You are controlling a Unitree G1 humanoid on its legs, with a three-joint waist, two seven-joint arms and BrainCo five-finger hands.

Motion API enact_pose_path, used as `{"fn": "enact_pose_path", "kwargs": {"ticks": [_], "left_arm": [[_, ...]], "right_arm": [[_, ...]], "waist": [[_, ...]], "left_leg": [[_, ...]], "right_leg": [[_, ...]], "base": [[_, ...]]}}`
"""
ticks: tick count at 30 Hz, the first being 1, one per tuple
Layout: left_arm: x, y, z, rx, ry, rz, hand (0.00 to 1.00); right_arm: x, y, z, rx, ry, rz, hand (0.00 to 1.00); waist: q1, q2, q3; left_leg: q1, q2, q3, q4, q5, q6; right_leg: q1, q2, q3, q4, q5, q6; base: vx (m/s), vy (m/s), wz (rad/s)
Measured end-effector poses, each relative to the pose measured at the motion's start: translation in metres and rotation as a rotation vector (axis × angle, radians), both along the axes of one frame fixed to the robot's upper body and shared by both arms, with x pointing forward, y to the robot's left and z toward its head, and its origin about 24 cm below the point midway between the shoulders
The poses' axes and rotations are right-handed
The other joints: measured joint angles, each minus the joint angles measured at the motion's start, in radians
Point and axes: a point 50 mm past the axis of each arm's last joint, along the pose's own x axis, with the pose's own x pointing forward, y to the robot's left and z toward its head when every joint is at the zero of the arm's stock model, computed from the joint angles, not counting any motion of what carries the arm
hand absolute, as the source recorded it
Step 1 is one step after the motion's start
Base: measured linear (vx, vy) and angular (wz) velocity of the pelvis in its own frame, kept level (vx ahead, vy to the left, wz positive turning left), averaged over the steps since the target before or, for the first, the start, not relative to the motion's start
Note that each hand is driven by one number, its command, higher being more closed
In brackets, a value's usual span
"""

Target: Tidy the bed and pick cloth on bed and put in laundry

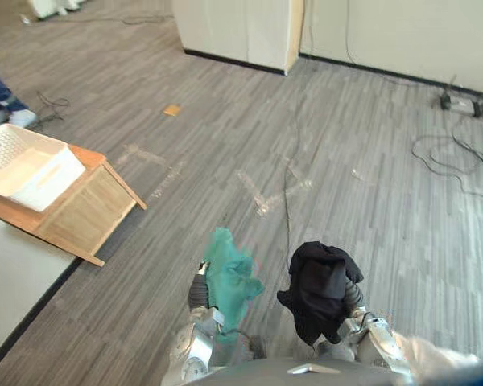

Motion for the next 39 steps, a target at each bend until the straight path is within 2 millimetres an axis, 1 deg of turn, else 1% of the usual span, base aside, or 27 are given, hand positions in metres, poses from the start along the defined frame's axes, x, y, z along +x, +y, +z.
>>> {"fn": "enact_pose_path", "kwargs": {"ticks": [2, 4, 5, 7, 9, 10, 11, 12, 13, 16, 17, 18, 19, 21, 23, 24, 25, 26, 27, 29, 31, 32, 33, 35, 37, 38, 39], "left_arm": [[0.001, 0.0, 0.0, 0.004, 0.009, 0.006, 1.0], [0.001, 0.001, 0.0, 0.009, 0.009, 0.005, 1.0], [0.001, 0.002, 0.0, 0.014, 0.009, 0.002, 1.0], [0.0, 0.006, -0.001, 0.027, 0.013, -0.001, 1.0], [-0.01, 0.011, -0.005, 0.046, 0.039, -0.003, 1.0], [-0.018, 0.009, -0.01, 0.051, 0.069, -0.01, 1.0], [-0.02, 0.007, -0.011, 0.048, 0.075, -0.014, 1.0], [-0.025, 0.002, -0.014, 0.033, 0.083, -0.036, 1.0], [-0.025, -0.001, -0.014, 0.02, 0.079, -0.041, 1.0], [-0.03, -0.003, -0.016, 0.005, 0.087, -0.037, 1.0], [-0.032, -0.003, -0.017, -0.008, 0.084, -0.037, 1.0], [-0.035, -0.005, -0.017, -0.02, 0.083, -0.043, 1.0], [-0.034, -0.006, -0.017, -0.023, 0.079, -0.046, 1.0], [-0.034, -0.01, -0.016, -0.044, 0.064, -0.052, 1.0], [-0.033, -0.014, -0.014, -0.057, 0.052, -0.05, 1.0], [-0.034, -0.015, -0.013, -0.061, 0.049, -0.05, 1.0], [-0.033, -0.015, -0.01, -0.064, 0.037, -0.046, 1.0], [-0.033, -0.015, -0.01, -0.065, 0.035, -0.044, 1.0], [-0.033, -0.015, -0.01, -0.07, 0.037, -0.042, 1.0], [-0.032, -0.016, -0.01, -0.074, 0.041, -0.044, 1.0], [-0.025, -0.022, -0.007, -0.093, 0.023, -0.065, 1.0], [-0.018, -0.027, -0.005, -0.11, 0.01, -0.081, 1.0], [-0.014, -0.029, -0.004, -0.121, -0.001, -0.076, 1.0], [-0.009, -0.027, -0.002, -0.116, -0.013, -0.067, 1.0], [-0.009, -0.02, -0.003, -0.084, 0.004, -0.054, 1.0], [-0.009, -0.019, -0.003, -0.08, 0.006, -0.053, 1.0], [-0.009, -0.014, -0.003, -0.049, 0.016, -0.054, 1.0]], "right_arm": [[-0.007, 0.003, -0.003, 0.006, 0.02, 0.004, 1.0], [-0.011, 0.004, -0.004, 0.01, 0.031, 0.005, 1.0], [-0.01, 0.004, -0.004, 0.013, 0.026, 0.004, 1.0], [-0.009, 0.005, -0.002, 0.031, 0.009, -0.005, 1.0], [-0.011, 0.011, 0.0, 0.051, -0.001, -0.003, 1.0], [-0.011, 0.012, 0.001, 0.064, -0.004, -0.006, 1.0], [-0.01, 0.012, 0.002, 0.066, -0.008, -0.009, 1.0], [-0.004, 0.012, 0.005, 0.066, -0.026, -0.008, 1.0], [0.001, 0.012, 0.006, 0.064, -0.038, -0.006, 1.0], [0.01, 0.013, 0.01, 0.062, -0.065, 0.005, 1.0], [0.012, 0.01, 0.008, 0.046, -0.058, 0.011, 1.0], [0.014, 0.008, 0.008, 0.036, -0.064, 0.03, 1.0], [0.014, 0.006, 0.008, 0.031, -0.065, 0.029, 1.0], [0.013, -0.006, 0.008, 0.006, -0.067, 0.024, 1.0], [0.014, -0.012, 0.009, -0.007, -0.073, 0.021, 1.0], [0.014, -0.013, 0.009, -0.009, -0.075, 0.018, 1.0], [0.012, -0.014, 0.008, -0.01, -0.071, 0.017, 1.0], [0.01, -0.014, 0.008, -0.01, -0.065, 0.016, 1.0], [0.002, -0.015, 0.005, -0.01, -0.041, 0.011, 1.0], [-0.009, -0.015, 0.001, -0.005, -0.006, 0.004, 1.0], [-0.014, -0.018, 0.004, -0.012, -0.013, -0.006, 1.0], [-0.011, -0.021, 0.004, -0.02, -0.018, -0.013, 1.0], [-0.011, -0.022, 0.004, -0.026, -0.015, -0.016, 1.0], [-0.001, -0.019, 0.007, -0.027, -0.03, -0.004, 1.0], [0.008, -0.01, 0.01, -0.008, -0.057, 0.009, 1.0], [0.009, -0.009, 0.011, -0.003, -0.062, 0.008, 1.0], [0.011, -0.005, 0.011, 0.01, -0.066, 0.003, 1.0]], "waist": [[-0.007, 0.005, 0.006], [-0.012, 0.02, 0.012], [-0.012, 0.024, 0.013], [-0.009, 0.002, 0.005], [-0.003, -0.027, -0.004], [-0.001, -0.001, -0.007], [-0.002, 0.017, -0.007], [-0.002, 0.044, -0.002], [-0.002, 0.05, -0.001], [-0.003, 0.071, -0.009], [-0.004, 0.101, 0.0], [0.006, 0.118, 0.003], [0.01, 0.121, 0.006], [0.017, 0.113, 0.017], [0.029, 0.111, 0.018], [0.034, 0.104, 0.015], [0.031, 0.101, 0.014], [0.03, 0.101, 0.013], [0.024, 0.099, 0.012], [0.024, 0.073, -0.005], [0.018, 0.063, -0.008], [0.019, 0.054, -0.018], [0.024, 0.061, -0.028], [0.026, 0.06, -0.032], [0.036, 0.024, -0.035], [0.036, 0.018, -0.035], [0.023, -0.007, -0.034]], "left_leg": [[0.029, 0.018, -0.07, -0.001, -0.023, -0.011], [0.062, 0.058, -0.145, 0.001, -0.054, -0.035], [0.074, 0.072, -0.174, 0.0, -0.069, -0.049], [0.095, 0.1, -0.218, 0.001, -0.108, -0.089], [0.137, 0.12, -0.238, 0.016, -0.177, -0.129], [0.157, 0.171, -0.243, 0.055, -0.234, -0.152], [0.16, 0.188, -0.241, 0.073, -0.244, -0.156], [0.159, 0.221, -0.233, 0.136, -0.239, -0.158], [0.14, 0.238, -0.216, 0.221, -0.21, -0.158], [0.034, 0.273, -0.187, 0.494, -0.104, -0.179], [-0.055, 0.318, -0.181, 0.703, 0.061, -0.199], [-0.145, 0.349, -0.168, 0.896, 0.076, -0.215], [-0.178, 0.35, -0.157, 0.947, 0.059, -0.21], [-0.306, 0.29, -0.075, 1.025, -0.026, -0.204], [-0.368, 0.231, -0.013, 0.881, -0.073, -0.204], [-0.379, 0.188, 0.042, 0.65, -0.089, -0.205], [-0.361, 0.166, 0.103, 0.409, -0.07, -0.202], [-0.352, 0.159, 0.128, 0.326, -0.05, -0.199], [-0.317, 0.143, 0.193, 0.117, 0.03, -0.18], [-0.297, 0.134, 0.263, 0.061, 0.119, -0.162], [-0.31, 0.13, 0.34, 0.053, 0.157, -0.14], [-0.309, 0.11, 0.4, 0.046, 0.156, -0.063], [-0.304, 0.099, 0.409, 0.045, 0.134, -0.006], [-0.269, 0.092, 0.407, 0.072, 0.073, 0.042], [-0.192, 0.062, 0.373, 0.053, 0.031, 0.043], [-0.17, 0.053, 0.35, 0.041, 0.019, 0.041], [-0.115, 0.022, 0.287, 0.029, -0.012, 0.04]], "right_leg": [[-0.077, 0.031, 0.014, -0.123, -0.056, 0.011], [-0.138, 0.081, 0.024, -0.398, -0.055, 0.029], [-0.153, 0.101, 0.046, -0.553, -0.013, 0.038], [-0.15, 0.116, 0.116, -0.911, 0.13, 0.076], [-0.159, 0.113, 0.178, -0.971, 0.156, 0.087], [-0.155, 0.148, 0.167, -0.904, 0.243, 0.066], [-0.156, 0.163, 0.161, -0.871, 0.242, 0.057], [-0.167, 0.184, 0.142, -0.771, 0.19, -0.019], [-0.166, 0.19, 0.127, -0.706, 0.137, -0.049], [-0.12, 0.225, 0.099, -0.672, 0.051, -0.07], [-0.04, 0.279, 0.083, -0.732, 0.027, -0.086], [0.04, 0.32, 0.074, -0.808, 0.024, -0.093], [0.067, 0.328, 0.073, -0.826, 0.023, -0.095], [0.183, 0.325, 0.072, -0.916, 0.013, -0.121], [0.235, 0.315, 0.068, -0.97, 0.01, -0.139], [0.267, 0.306, 0.063, -1.008, 0.01, -0.141], [0.296, 0.304, 0.054, -1.042, 0.014, -0.131], [0.309, 0.304, 0.045, -1.053, 0.021, -0.115], [0.362, 0.303, 0.018, -1.074, 0.017, -0.09], [0.4, 0.277, -0.012, -1.081, -0.003, -0.053], [0.435, 0.247, -0.057, -1.078, -0.03, -0.009], [0.44, 0.217, -0.079, -1.054, -0.05, 0.026], [0.432, 0.204, -0.083, -1.019, -0.05, 0.056], [0.406, 0.173, -0.082, -0.854, -0.027, 0.103], [0.306, 0.094, -0.072, -0.505, 0.04, 0.131], [0.275, 0.072, -0.066, -0.411, 0.076, 0.122], [0.183, 0.005, -0.046, -0.156, 0.096, 0.102]], "base": [[0.39, -0.165, 1.08], [0.37, -0.228, 1.05], [0.45, -0.349, 1.15], [0.36, -0.328, 0.94], [0.47, -0.446, 0.56], [0.57, -0.532, 0.44], [0.59, -0.51, 0.44], [0.52, -0.415, 0.37], [0.52, -0.419, 0.31], [0.4, -0.349, 0.08], [0.39, -0.261, 0.05], [0.4, -0.226, 0.06], [0.41, -0.166, 0.05], [0.39, -0.144, 0.04], [0.31, -0.089, -0.15], [0.41, -0.039, -0.17], [0.34, -0.025, -0.1], [0.51, 0.021, 0.21], [0.4, 0.041, 0.3], [0.57, 0.07, 0.58], [0.48, 0.073, 0.8], [0.43, 0.128, 0.61], [0.45, 0.16, 0.62], [0.49, 0.199, 0.54], [0.56, 0.184, 0.47], [0.51, 0.095, 0.81], [0.51, 0.039, 0.94]]}}
